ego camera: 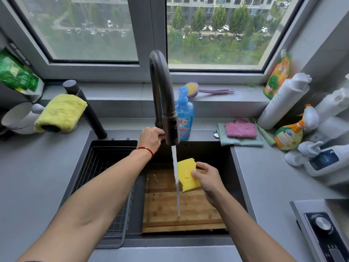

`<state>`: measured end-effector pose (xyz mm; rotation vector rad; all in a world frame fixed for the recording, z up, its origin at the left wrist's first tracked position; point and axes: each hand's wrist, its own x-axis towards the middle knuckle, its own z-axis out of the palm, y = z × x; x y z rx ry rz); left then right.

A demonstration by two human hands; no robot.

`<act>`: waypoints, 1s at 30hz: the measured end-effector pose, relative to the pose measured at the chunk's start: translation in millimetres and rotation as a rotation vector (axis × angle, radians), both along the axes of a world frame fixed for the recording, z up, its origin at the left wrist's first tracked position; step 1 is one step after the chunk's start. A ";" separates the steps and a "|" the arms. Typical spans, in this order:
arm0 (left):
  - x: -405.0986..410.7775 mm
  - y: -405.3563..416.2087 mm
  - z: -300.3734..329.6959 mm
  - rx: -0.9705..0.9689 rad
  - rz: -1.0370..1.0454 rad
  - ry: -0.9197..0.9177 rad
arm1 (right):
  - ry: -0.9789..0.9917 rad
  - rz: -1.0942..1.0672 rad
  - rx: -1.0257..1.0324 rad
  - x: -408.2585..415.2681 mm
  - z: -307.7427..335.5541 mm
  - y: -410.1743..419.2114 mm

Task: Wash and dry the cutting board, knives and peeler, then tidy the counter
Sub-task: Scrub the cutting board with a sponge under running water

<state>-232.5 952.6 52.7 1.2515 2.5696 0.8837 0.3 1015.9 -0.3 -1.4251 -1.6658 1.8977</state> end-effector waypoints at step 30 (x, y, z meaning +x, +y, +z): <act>13.3 -1.9 10.1 0.068 0.129 -0.116 | -0.133 -0.002 -0.080 22.6 -44.3 3.4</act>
